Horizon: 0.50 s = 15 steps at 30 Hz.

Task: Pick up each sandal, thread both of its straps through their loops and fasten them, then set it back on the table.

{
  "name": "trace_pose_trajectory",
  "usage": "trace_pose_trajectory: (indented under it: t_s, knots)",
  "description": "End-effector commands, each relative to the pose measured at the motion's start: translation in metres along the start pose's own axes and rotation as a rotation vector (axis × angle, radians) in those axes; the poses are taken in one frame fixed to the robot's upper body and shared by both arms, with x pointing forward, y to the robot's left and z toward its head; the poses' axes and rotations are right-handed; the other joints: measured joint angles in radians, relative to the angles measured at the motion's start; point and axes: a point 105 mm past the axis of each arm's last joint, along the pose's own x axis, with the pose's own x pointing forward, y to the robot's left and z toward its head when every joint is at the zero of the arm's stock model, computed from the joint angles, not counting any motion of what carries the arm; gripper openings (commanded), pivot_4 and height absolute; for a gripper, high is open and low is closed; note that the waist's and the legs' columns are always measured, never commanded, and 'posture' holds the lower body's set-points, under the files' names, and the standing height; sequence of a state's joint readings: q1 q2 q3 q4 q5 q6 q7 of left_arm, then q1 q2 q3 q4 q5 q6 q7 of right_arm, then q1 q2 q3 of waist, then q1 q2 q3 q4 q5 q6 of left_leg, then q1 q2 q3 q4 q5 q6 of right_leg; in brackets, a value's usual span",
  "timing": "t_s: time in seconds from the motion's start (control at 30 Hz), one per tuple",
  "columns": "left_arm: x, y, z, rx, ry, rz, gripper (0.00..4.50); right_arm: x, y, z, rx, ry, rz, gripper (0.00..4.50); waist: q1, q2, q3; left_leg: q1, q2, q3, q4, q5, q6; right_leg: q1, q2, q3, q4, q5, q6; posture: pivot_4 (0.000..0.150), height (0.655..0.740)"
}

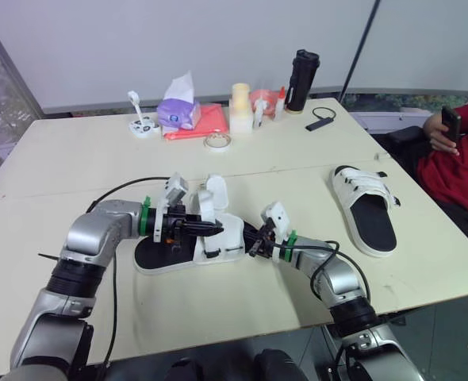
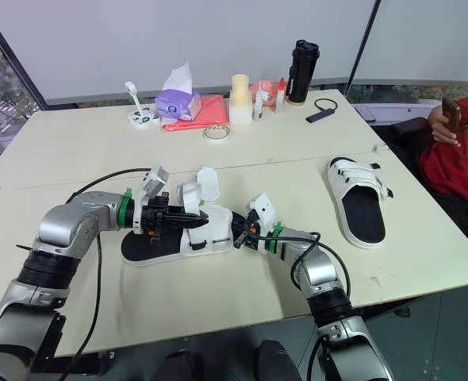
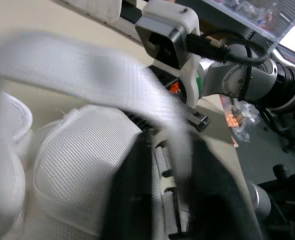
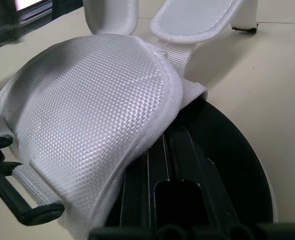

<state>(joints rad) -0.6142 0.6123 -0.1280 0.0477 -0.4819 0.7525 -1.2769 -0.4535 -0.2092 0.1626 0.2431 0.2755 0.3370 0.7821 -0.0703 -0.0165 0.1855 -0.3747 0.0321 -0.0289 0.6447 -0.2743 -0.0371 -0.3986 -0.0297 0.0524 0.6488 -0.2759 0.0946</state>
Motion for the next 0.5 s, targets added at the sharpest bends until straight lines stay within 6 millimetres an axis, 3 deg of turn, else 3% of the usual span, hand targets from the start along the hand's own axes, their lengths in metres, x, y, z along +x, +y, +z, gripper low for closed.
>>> trace_pose_trajectory:
  t_s: [0.03,0.17,0.43,0.5]
  knots:
    - [-0.001,-0.006,-0.004,0.059,0.056,-0.011,0.01,0.000,0.003,-0.035,0.059,0.124,-0.007,0.00,0.000,0.000,0.000,0.000,0.000,0.000,0.000,0.000,0.000,0.000,0.000,0.000,0.000,0.000,0.000,0.150,0.7400]
    - [0.002,-0.009,-0.007,0.077,0.077,-0.028,0.01,-0.001,0.003,-0.035,0.058,0.123,-0.011,0.00,0.000,0.000,0.000,0.000,0.000,0.000,0.000,0.000,0.000,0.000,0.000,0.000,0.000,0.000,-0.001,0.150,0.7400]
    - [-0.001,-0.005,0.011,0.050,-0.014,-0.010,0.01,0.000,0.002,-0.035,0.057,0.122,-0.013,0.00,0.001,0.000,0.000,0.000,0.000,0.000,0.000,0.000,0.000,0.000,0.000,0.000,0.000,-0.001,-0.001,0.150,0.7400]
    - [-0.004,-0.004,0.010,0.046,-0.007,0.002,0.58,0.000,0.003,-0.036,0.057,0.123,-0.012,0.00,0.000,0.000,0.000,0.000,0.000,0.000,0.000,0.000,0.000,0.000,0.000,0.000,0.000,-0.001,-0.001,0.150,0.7400]
